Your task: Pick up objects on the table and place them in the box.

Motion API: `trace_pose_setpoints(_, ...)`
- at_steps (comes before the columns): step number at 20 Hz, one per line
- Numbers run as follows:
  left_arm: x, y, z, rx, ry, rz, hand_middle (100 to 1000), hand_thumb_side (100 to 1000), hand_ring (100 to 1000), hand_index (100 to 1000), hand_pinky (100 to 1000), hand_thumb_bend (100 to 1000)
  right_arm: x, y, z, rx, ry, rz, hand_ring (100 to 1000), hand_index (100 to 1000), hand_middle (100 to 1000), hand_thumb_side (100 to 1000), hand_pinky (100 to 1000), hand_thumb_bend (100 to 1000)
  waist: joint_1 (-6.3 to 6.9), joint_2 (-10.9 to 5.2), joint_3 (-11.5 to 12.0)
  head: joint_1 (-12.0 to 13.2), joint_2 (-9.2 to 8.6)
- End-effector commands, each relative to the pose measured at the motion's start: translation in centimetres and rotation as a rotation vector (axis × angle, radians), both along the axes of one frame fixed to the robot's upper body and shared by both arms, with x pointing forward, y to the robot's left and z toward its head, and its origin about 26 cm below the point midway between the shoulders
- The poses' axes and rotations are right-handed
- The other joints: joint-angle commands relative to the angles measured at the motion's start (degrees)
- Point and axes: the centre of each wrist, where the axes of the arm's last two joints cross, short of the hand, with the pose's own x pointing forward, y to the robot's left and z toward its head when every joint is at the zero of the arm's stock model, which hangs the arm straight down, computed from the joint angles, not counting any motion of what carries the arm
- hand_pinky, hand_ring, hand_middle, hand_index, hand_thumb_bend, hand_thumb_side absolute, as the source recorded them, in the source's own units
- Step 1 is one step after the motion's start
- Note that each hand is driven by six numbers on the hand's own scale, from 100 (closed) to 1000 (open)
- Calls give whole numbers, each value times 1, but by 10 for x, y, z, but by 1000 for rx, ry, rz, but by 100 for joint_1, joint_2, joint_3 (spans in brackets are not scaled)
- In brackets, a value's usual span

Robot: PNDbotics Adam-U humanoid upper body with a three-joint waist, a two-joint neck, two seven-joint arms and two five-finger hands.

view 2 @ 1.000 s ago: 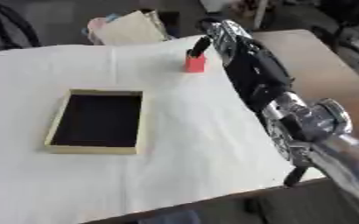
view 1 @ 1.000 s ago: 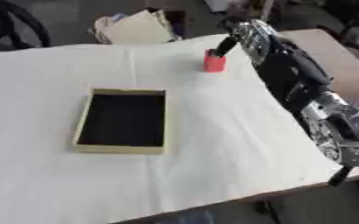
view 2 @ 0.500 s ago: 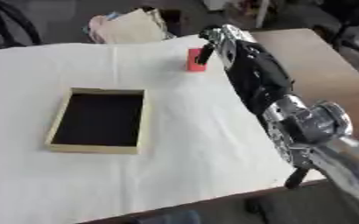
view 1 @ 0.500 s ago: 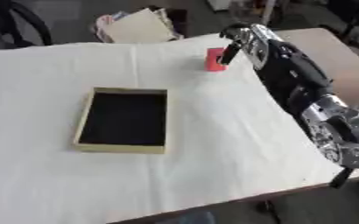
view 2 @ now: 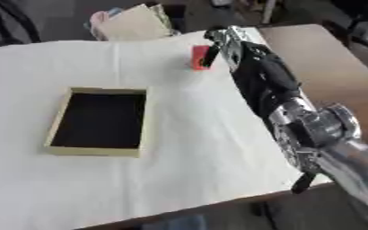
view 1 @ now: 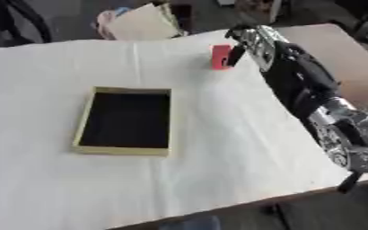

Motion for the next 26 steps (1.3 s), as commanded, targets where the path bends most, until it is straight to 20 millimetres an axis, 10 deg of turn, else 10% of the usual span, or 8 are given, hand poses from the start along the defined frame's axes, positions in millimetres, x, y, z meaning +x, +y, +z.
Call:
trace_pose_setpoints(1, -1, 1, 8, 11, -30, 1, 612, 459, 587, 810, 814, 234, 1, -5, 16, -22, -35, 0, 963, 1000, 1000, 100, 877, 279, 16, -45, 9, -15, -76)
trace_pose_setpoints(26, 0, 0, 9, 7, -36, -1, 609, 460, 583, 810, 816, 235, 5, 5, 30, -29, -98, 28, 945, 1000, 968, 100, 857, 217, 33, 163, 139, -97, -145)
